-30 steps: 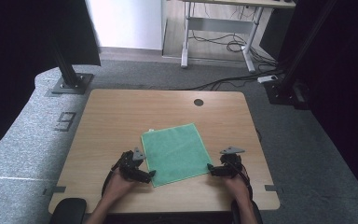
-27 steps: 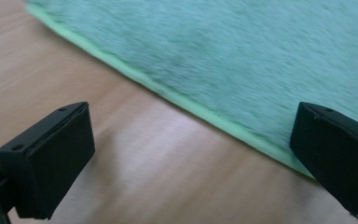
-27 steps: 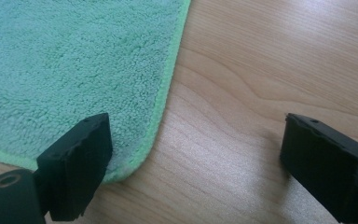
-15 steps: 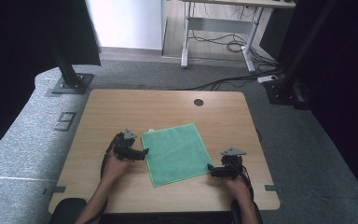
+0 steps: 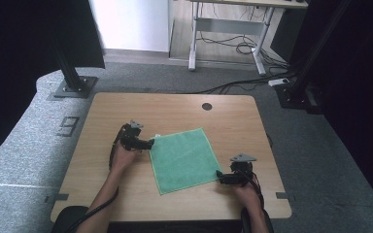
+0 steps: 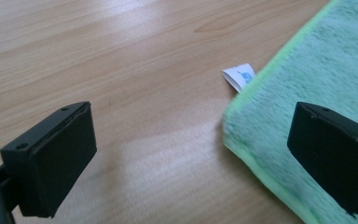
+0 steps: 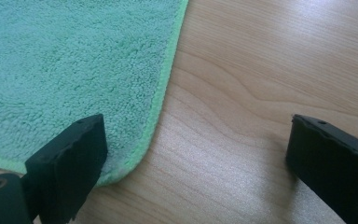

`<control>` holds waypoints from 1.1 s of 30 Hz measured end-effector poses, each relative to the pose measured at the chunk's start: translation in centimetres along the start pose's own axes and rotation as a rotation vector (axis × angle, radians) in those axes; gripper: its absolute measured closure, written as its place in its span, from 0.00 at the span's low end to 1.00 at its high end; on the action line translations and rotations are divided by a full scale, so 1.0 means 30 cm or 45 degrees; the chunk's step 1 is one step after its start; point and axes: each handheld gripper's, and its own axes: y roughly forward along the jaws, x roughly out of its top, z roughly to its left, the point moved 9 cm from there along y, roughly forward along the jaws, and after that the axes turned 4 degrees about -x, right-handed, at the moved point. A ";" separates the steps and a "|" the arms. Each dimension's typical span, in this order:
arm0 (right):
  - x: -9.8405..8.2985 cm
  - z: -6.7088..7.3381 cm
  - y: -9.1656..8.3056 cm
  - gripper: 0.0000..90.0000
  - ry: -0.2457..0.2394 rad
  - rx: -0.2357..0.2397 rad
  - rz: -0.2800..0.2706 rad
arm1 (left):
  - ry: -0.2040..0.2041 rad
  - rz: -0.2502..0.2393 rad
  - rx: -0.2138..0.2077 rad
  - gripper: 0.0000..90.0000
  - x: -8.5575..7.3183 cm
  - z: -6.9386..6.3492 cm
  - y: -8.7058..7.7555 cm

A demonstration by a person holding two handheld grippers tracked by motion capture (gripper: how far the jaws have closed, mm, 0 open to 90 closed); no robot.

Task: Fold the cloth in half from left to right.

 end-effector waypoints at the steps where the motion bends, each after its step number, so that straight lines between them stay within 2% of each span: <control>1: 0.000 0.000 0.000 0.06 0.000 0.000 0.000 | -0.008 0.005 0.000 0.01 0.001 0.005 0.008; 3: 0.000 0.001 0.000 0.06 0.000 0.001 0.002 | -0.013 0.015 0.005 0.01 0.000 0.012 0.023; 7: 0.001 0.003 -0.002 0.09 -0.009 0.009 0.000 | 0.001 0.080 0.057 0.01 -0.015 0.025 0.050; 10: 0.002 0.004 -0.004 0.10 -0.016 0.015 0.005 | -0.020 0.101 0.060 0.00 -0.017 0.030 0.050; 11: 0.002 0.004 -0.004 0.10 -0.014 0.014 0.007 | -0.033 0.098 0.048 0.00 -0.020 0.033 0.050; 15: 0.004 0.006 -0.008 0.12 -0.014 0.021 0.025 | -0.029 0.081 0.049 0.00 -0.021 0.033 0.051; 19: 0.014 0.023 -0.016 0.12 -0.008 0.053 0.028 | -0.029 0.081 0.048 0.00 -0.021 0.033 0.051; 25: 0.051 0.094 -0.034 0.10 -0.066 0.139 0.012 | -0.029 0.080 0.048 0.00 -0.021 0.033 0.051; 31: 0.072 0.198 -0.025 0.09 -0.147 0.236 0.033 | -0.027 0.083 0.048 0.00 -0.021 0.033 0.051; 33: 0.078 0.244 -0.017 0.10 -0.194 0.273 0.049 | -0.027 0.083 0.048 0.00 -0.021 0.033 0.051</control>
